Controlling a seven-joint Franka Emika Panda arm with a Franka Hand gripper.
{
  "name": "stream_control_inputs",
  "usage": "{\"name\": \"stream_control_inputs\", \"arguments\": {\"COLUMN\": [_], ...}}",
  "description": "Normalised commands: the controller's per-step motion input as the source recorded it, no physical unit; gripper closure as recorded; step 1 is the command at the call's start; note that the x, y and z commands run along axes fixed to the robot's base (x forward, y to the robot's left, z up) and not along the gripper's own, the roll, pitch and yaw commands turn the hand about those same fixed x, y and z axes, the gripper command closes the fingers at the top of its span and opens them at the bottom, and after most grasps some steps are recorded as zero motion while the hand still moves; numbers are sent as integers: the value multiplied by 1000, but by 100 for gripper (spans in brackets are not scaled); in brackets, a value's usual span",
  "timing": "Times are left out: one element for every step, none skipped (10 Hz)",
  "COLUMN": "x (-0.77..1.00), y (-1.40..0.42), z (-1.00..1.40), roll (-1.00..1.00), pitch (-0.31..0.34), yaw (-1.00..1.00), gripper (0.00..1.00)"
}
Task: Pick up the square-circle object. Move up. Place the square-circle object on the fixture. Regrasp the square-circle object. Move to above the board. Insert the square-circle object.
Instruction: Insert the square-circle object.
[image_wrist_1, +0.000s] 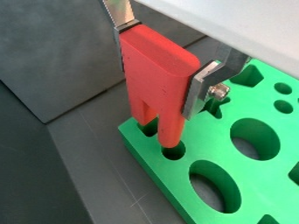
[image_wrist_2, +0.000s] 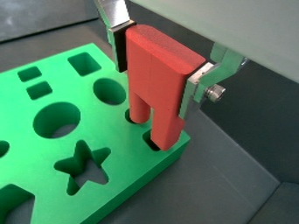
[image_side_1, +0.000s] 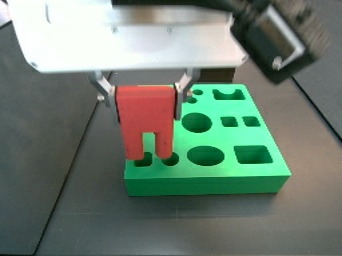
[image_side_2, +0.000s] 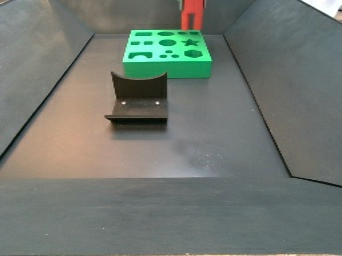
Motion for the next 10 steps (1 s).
{"name": "stream_control_inputs", "arguments": {"x": [197, 309, 354, 380, 154, 0, -54, 9, 0, 0], "y": [0, -3, -34, -63, -43, -49, -106, -117, -103, 0], "z": [-446, -271, -211, -231, -331, -614, -757, -823, -614, -234], "roll": [126, 97, 47, 33, 47, 53, 104, 71, 0, -36], "pitch": [0, 20, 16, 13, 0, -23, -84, 0, -124, -139], "yaw": [0, 0, 0, -26, -49, -43, -37, -14, -43, 0], "gripper": [100, 100, 100, 100, 100, 100, 100, 100, 100, 100]}}
